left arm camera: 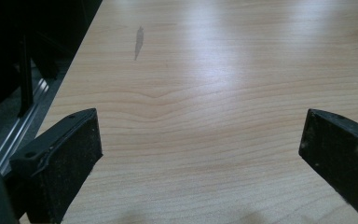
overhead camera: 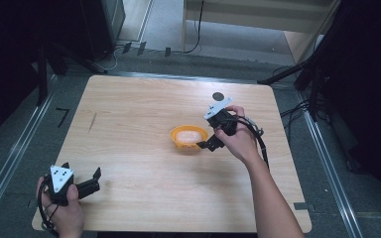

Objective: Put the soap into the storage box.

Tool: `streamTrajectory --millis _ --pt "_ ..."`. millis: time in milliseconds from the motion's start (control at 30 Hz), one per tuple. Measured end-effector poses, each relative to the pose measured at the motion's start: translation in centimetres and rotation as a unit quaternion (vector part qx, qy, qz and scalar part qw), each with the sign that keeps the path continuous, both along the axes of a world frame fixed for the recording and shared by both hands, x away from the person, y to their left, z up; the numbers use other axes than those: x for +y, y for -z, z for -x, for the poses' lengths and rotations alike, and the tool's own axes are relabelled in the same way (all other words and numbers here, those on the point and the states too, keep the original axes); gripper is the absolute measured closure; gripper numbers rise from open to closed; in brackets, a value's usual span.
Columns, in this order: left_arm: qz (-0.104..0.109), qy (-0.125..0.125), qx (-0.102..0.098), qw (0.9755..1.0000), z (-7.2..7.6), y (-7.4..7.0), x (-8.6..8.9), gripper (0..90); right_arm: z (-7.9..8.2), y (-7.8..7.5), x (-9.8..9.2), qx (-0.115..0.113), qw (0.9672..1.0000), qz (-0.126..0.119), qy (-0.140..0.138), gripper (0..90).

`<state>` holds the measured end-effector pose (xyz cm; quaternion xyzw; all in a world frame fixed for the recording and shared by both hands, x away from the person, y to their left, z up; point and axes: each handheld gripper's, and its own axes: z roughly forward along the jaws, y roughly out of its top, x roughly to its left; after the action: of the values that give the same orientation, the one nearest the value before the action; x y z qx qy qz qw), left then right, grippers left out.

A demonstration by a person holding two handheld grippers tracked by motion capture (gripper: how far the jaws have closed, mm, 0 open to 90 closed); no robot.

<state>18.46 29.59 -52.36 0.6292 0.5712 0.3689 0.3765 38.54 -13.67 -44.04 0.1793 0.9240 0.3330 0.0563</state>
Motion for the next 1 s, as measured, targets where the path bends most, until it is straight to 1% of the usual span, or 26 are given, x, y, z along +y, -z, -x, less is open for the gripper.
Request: streamTrajectory --millis 33,67,133,200,300,333,367,433,500,567,633,833,1000 --pt "0.0 0.0 0.0 1.0 0.0 0.0 0.0 0.0 0.0 0.0 0.0 0.0 1.0 0.0 0.0 0.0" --pt "0.0 -0.001 0.0 1.0 0.0 0.0 0.0 0.0 0.4 0.1 -0.5 -0.002 0.9999 -0.006 0.008 0.0" --pt "0.0 -0.001 0.0 1.0 0.0 0.0 0.0 0.0 0.5 0.2 -0.6 -0.001 0.9999 -0.008 0.011 0.0" --pt "-0.001 0.001 0.0 1.0 0.0 0.0 0.0 0.0 1.1 0.5 -1.3 -0.002 0.9997 -0.013 0.022 0.0" --pt "-0.001 0.001 0.0 1.0 0.0 0.0 0.0 0.0 1.4 0.7 -1.8 -0.001 0.9995 -0.012 0.029 0.0" --pt "-0.001 0.0 0.001 1.0 0.0 0.0 0.0 0.0 1.8 0.9 -2.3 -0.006 0.9992 -0.017 0.035 0.0" --pt "-0.001 0.0 0.001 1.0 0.0 0.0 0.0 0.0 2.0 1.0 -2.5 -0.007 0.9991 -0.016 0.04 0.0" --pt "-0.003 -0.001 0.002 1.0 0.0 0.0 -0.1 0.0 2.4 1.2 -3.0 -0.018 0.9987 -0.018 0.044 0.0" --pt "-0.003 -0.001 0.002 1.0 0.0 0.0 -0.1 0.0 3.0 1.5 -3.6 -0.016 0.9978 -0.028 0.057 0.0" --pt "-0.003 -0.001 0.002 1.0 0.0 0.0 -0.1 0.0 3.4 1.9 -4.0 -0.018 0.9971 -0.031 0.068 0.0" --pt "-0.005 0.0 0.002 1.0 0.0 0.0 -0.1 0.0 3.8 2.4 -4.7 -0.013 0.9963 -0.037 0.077 0.0" --pt "-0.005 -0.001 0.002 1.0 0.0 0.0 -0.1 0.0 5.1 3.5 -6.0 -0.014 0.9949 -0.036 0.093 0.0" --pt "-0.006 -0.001 0.002 1.0 0.0 0.0 -0.1 0.0 6.2 4.1 -6.9 -0.015 0.9933 -0.043 0.106 0.0"
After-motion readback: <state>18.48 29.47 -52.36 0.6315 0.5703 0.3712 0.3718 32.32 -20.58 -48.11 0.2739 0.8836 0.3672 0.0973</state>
